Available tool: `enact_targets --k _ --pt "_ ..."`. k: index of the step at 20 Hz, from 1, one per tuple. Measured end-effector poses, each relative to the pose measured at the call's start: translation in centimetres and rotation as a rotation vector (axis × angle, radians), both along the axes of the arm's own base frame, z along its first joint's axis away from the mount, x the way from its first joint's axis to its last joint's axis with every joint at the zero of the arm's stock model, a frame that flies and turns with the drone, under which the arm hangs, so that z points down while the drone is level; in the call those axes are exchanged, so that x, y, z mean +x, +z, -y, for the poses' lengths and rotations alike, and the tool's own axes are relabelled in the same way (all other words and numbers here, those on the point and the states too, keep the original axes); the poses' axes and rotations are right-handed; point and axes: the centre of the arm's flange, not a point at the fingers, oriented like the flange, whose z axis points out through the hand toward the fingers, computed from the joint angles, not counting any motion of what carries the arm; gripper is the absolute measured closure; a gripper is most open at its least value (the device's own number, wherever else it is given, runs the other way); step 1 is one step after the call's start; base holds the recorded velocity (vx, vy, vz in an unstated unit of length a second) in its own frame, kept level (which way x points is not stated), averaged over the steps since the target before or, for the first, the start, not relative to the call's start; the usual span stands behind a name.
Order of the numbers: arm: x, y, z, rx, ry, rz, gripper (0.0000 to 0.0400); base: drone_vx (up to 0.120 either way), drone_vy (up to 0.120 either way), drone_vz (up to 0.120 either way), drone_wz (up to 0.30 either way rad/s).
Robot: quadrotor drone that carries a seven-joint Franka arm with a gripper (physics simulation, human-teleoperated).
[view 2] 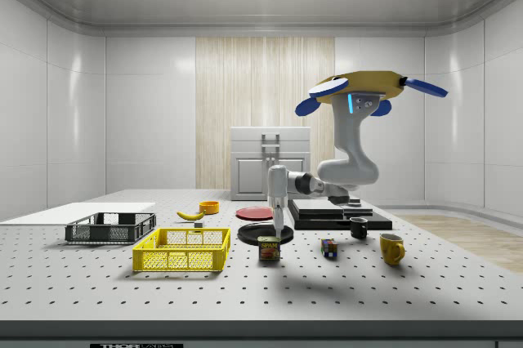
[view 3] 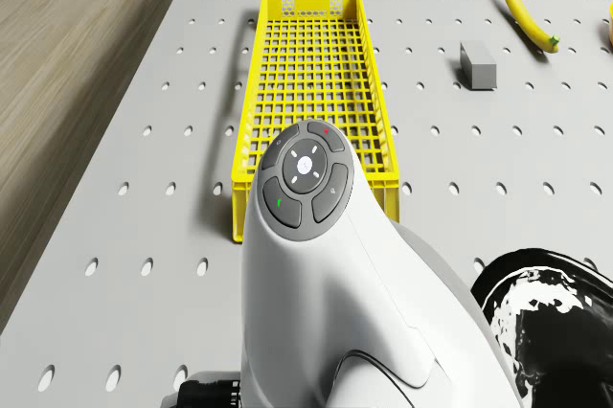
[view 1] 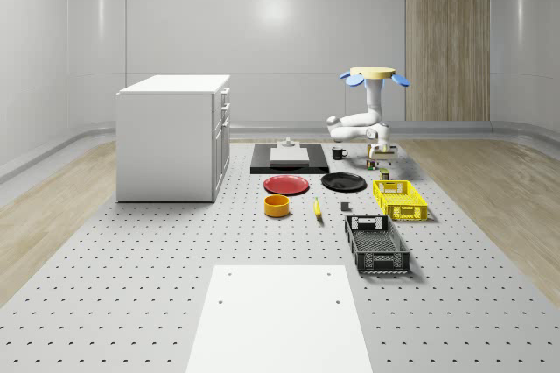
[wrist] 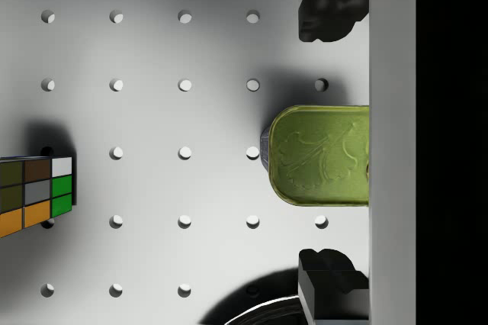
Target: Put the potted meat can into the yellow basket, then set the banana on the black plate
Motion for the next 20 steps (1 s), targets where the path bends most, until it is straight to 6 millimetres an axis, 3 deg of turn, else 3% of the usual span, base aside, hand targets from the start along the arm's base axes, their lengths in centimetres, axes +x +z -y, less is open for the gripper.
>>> enact_targets --k 7,16,20 --pt "0.00 0.00 0.00 0.000 0.000 0.000 0.0000 0.120 0.000 0.000 0.000" --pt "0.00 0.01 0.00 0.000 0.000 0.000 0.0000 0.000 0.000 0.000 0.000" --pt "0.00 0.90 0.00 0.000 0.000 0.000 0.0000 0.000 0.000 0.000 0.000"
